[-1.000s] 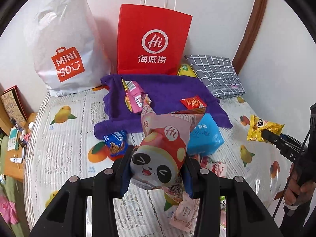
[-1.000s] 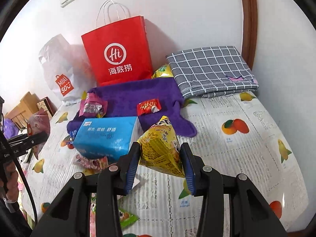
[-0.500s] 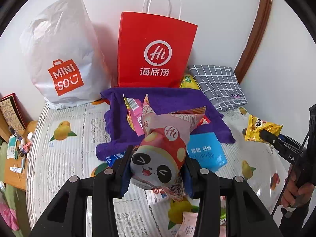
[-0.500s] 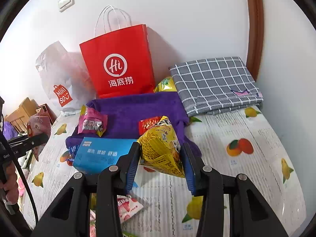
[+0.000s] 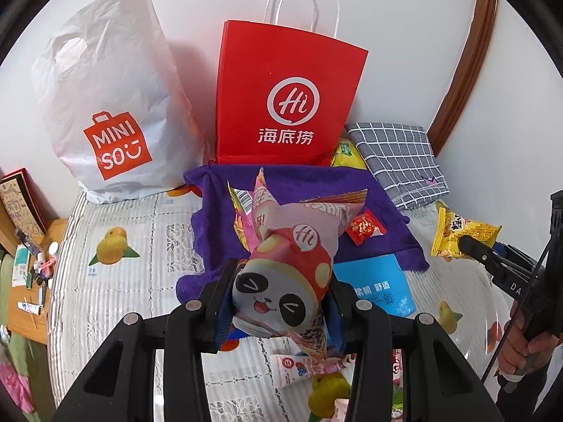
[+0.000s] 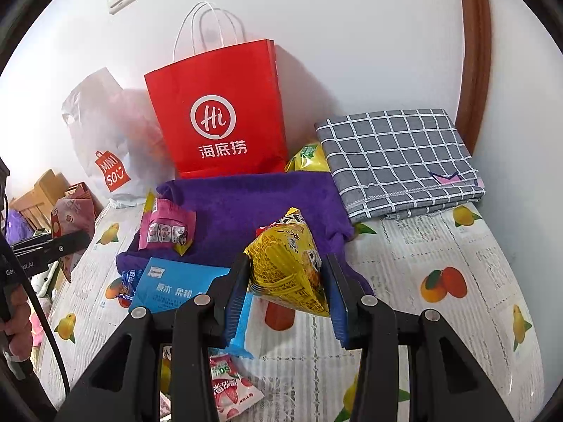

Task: Organize snacks
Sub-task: 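Carry the panda packet and yellow packet over the purple towel with both tools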

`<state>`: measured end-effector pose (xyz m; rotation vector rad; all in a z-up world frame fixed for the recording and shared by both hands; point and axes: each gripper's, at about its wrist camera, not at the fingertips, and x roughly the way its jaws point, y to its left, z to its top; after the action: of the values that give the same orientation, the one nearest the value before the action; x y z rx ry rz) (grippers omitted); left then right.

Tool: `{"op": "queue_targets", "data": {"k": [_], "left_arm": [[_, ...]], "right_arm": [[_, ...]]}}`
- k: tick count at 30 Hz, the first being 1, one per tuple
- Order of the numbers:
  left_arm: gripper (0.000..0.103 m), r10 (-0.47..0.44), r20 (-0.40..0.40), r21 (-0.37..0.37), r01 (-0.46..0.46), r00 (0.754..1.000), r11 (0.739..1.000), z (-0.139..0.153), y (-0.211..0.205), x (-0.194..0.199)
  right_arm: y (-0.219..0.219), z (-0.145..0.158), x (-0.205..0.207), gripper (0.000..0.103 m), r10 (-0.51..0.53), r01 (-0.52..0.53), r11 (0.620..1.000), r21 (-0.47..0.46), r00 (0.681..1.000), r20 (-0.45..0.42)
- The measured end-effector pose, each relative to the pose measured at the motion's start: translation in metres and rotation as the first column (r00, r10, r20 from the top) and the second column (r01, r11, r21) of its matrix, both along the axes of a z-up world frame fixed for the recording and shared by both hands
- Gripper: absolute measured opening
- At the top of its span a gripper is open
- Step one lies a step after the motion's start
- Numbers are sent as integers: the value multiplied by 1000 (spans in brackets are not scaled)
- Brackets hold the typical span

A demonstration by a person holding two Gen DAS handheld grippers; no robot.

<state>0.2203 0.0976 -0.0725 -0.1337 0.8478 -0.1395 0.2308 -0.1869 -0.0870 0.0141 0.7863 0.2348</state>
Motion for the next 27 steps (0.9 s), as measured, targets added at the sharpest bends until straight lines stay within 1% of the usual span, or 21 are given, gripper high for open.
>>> {"op": "queue_targets", "data": {"k": [10,20,27], "left_arm": [[41,1,-5,-1,-1,1000,1000,-5,1,11],[41,4,-3,14,-4,1000,1000,-5,3,31],[41,1,-7,27,-1,1000,1000,-7,5,42]], "right_arm": [[9,-8,13,42,23,-23,999,-25,1000,-8],[12,-11,22,42,23,-23,999,-24,1000,-11],[18,-16,41,42,30,-30,999,-27,1000,-9]]}}
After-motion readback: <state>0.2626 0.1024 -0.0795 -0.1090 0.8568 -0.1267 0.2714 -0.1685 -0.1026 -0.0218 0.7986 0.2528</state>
